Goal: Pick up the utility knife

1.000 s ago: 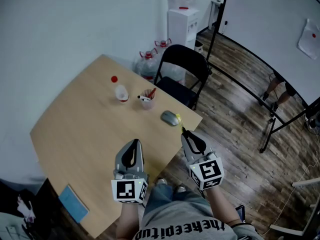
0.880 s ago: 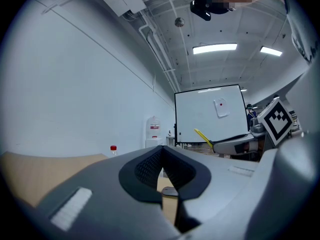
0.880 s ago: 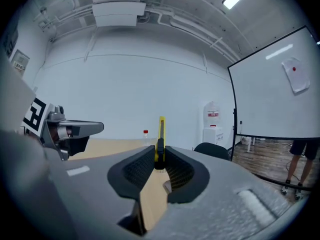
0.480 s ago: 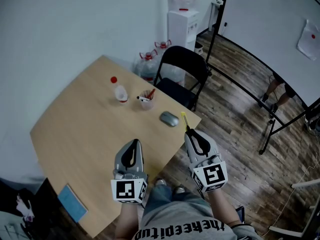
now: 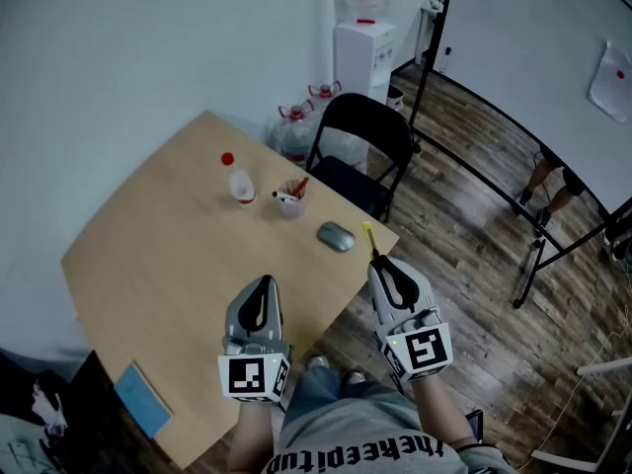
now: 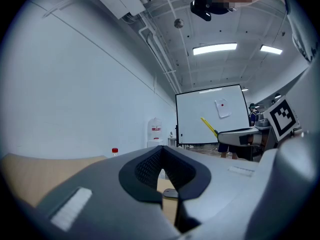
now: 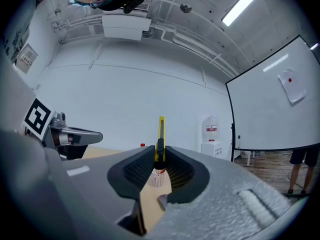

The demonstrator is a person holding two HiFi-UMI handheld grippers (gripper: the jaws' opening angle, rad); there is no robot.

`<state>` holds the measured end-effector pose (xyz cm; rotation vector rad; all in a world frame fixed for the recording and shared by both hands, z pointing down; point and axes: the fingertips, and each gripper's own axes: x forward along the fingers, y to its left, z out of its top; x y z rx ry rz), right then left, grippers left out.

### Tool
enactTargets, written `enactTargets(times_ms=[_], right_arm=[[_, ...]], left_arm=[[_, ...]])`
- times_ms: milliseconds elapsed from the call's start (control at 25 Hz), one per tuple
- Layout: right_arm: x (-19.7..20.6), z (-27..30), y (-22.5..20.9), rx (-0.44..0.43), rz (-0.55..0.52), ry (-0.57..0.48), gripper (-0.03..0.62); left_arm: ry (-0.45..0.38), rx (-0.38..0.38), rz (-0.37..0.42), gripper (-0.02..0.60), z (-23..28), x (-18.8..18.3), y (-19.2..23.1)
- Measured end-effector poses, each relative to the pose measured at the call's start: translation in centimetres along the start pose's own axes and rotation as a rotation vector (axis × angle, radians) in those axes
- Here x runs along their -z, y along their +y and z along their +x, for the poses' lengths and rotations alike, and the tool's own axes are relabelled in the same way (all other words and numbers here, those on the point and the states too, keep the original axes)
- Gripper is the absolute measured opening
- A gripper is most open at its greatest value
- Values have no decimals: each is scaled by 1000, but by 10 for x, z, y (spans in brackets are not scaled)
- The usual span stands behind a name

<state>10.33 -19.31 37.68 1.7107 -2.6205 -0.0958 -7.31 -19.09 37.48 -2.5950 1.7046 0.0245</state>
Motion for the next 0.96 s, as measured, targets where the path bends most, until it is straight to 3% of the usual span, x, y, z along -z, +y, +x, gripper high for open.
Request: enactTargets(times_ms=[960], right_arm=[[-2,4,1,14,6,-23,66]], left_arm=[[-11,1,5,20,-1,6,7]])
